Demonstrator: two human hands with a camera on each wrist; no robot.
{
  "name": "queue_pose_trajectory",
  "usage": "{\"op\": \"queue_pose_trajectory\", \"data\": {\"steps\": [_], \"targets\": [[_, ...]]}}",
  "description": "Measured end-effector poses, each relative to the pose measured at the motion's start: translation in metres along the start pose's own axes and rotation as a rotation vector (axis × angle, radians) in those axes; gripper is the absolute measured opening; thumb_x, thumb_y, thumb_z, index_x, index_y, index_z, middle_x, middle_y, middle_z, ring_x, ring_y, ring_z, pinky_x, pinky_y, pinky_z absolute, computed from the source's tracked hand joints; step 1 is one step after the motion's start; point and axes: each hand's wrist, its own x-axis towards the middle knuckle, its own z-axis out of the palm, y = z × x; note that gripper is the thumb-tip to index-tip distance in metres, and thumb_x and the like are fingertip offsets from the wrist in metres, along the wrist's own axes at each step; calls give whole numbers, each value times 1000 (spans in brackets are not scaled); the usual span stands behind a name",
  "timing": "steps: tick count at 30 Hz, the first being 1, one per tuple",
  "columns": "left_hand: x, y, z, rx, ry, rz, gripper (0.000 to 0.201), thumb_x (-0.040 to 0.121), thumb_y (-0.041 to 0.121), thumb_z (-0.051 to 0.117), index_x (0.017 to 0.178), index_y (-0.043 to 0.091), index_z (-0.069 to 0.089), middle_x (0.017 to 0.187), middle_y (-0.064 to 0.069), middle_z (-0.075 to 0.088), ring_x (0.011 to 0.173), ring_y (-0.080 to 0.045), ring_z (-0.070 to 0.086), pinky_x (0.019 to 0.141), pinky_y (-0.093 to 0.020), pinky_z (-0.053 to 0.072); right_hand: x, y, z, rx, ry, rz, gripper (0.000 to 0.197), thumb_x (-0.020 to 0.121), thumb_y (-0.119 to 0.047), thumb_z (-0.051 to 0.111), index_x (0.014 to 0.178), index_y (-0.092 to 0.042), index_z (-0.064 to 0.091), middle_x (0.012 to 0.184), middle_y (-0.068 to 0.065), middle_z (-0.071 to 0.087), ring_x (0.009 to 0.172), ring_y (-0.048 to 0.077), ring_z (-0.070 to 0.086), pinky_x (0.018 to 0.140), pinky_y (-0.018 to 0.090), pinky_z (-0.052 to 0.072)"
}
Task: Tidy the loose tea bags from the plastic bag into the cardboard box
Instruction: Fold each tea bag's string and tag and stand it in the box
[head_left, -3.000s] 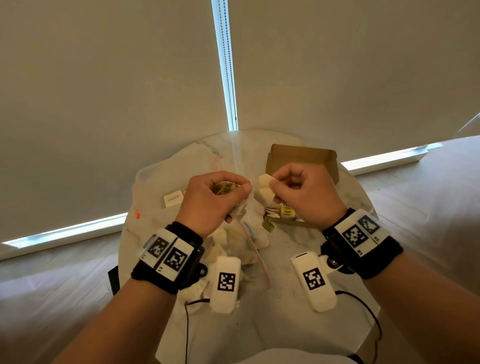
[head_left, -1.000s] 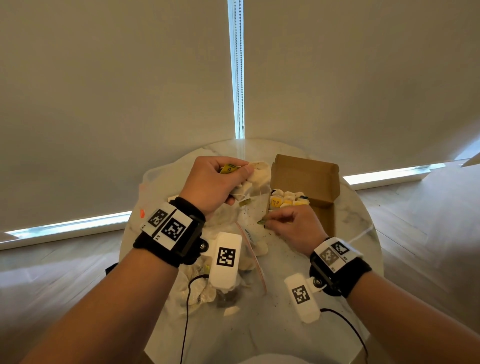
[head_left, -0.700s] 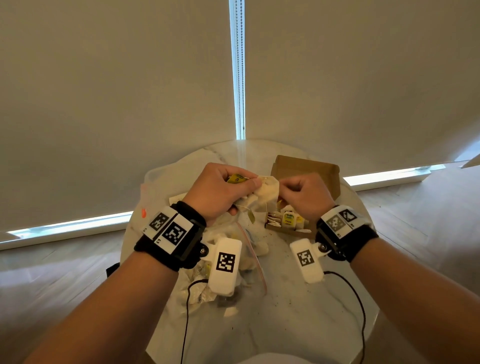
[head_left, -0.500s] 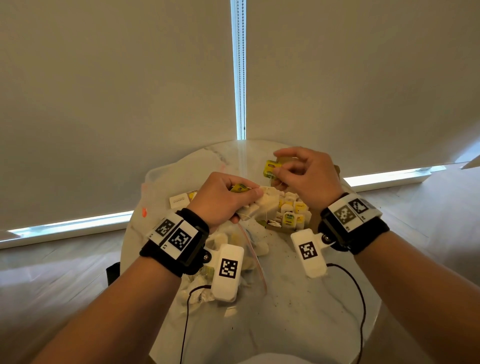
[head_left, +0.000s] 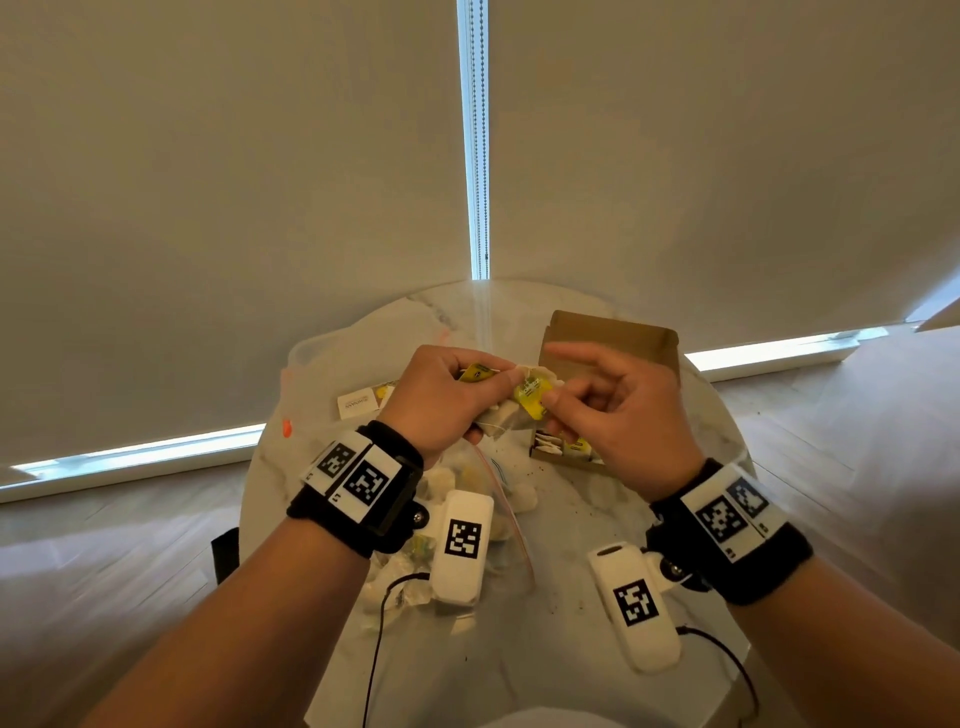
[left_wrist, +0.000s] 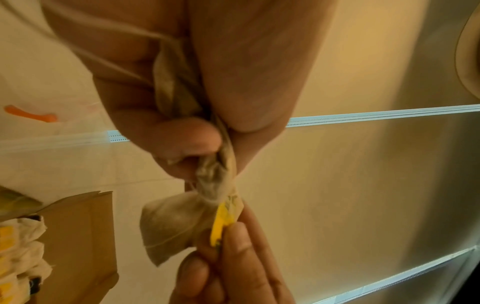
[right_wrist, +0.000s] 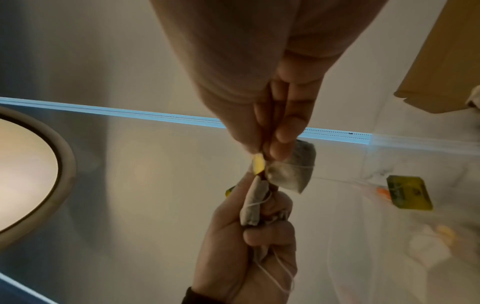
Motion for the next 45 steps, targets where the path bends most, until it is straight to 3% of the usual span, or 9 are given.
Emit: {"op": "queue_pose_trajectory", "data": {"steps": [4, 10, 15, 19, 24, 29, 33, 38, 45], "targets": [[-3, 1, -2, -11, -29, 3, 4, 87, 15, 73, 90, 13, 76, 58, 1, 64, 45, -8, 53, 38, -21, 42, 4, 1, -2, -31, -33, 41, 14, 86, -6, 71, 100, -9, 74, 73, 8, 73, 62, 20, 69, 58, 28, 58], [-8, 1, -2, 36, -83, 43, 8, 83, 16, 76, 91, 16, 77, 64, 6, 68, 49, -6, 57, 41, -19, 44, 11, 7, -7, -156, 18, 36, 6, 84, -14, 75, 89, -13, 75, 85, 0, 73, 77, 16, 69, 72, 42, 59], [-2, -3, 4, 152, -73, 115, 5, 82, 16, 79, 87, 15, 78, 62, 8, 65, 48, -6, 55, 41, -20, 45, 16, 0, -12, -181, -166, 36, 18, 86, -9, 72, 102, -15, 70, 84, 5, 73, 75, 24, 69, 70, 37, 60], [4, -7, 11, 143, -66, 105, 6, 82, 14, 79, 81, 19, 78, 66, 4, 70, 50, -6, 56, 43, -21, 45, 32, 5, -32, -322, -246, 127, 15, 83, -5, 73, 89, -17, 68, 83, 4, 72, 72, 20, 71, 71, 39, 61], [14, -12, 15, 118, -27, 47, 5, 82, 14, 78, 80, 18, 79, 81, -6, 75, 53, -4, 56, 44, -21, 46, 54, 60, -77, -473, -132, 317, 15, 85, -5, 72, 88, -17, 62, 84, 8, 73, 64, 13, 71, 66, 33, 62], [24, -17, 18, 120, -37, 1, 7, 84, 17, 76, 78, 22, 78, 81, -4, 75, 57, -9, 59, 44, -23, 46, 66, 141, -105, -789, -5, 523, 11, 85, -17, 72, 90, -17, 62, 93, 4, 67, 84, 19, 65, 81, 35, 56], [35, -21, 21, 113, -35, -30, 9, 85, 16, 75, 78, 22, 77, 79, -4, 76, 58, -12, 59, 43, -22, 44, 74, 180, -102, -937, -22, 635, 13, 90, -23, 67, 96, -14, 61, 98, 5, 59, 85, 19, 53, 75, 29, 44], [44, -27, 23, 121, -38, -64, 9, 85, 16, 75, 79, 22, 77, 79, -3, 76, 60, -14, 63, 43, -23, 45, 83, 210, -83, -1054, -116, 702, 12, 96, -17, 57, 98, -7, 63, 96, 11, 61, 71, 19, 51, 64, 29, 41], [53, -33, 21, 103, -40, -70, 7, 85, 13, 75, 80, 18, 77, 77, -7, 75, 54, -14, 60, 41, -23, 43, 90, 219, -77, -1111, -71, 701, 9, 97, -13, 54, 97, -10, 63, 85, 6, 57, 81, 24, 58, 72, 34, 50]]}}
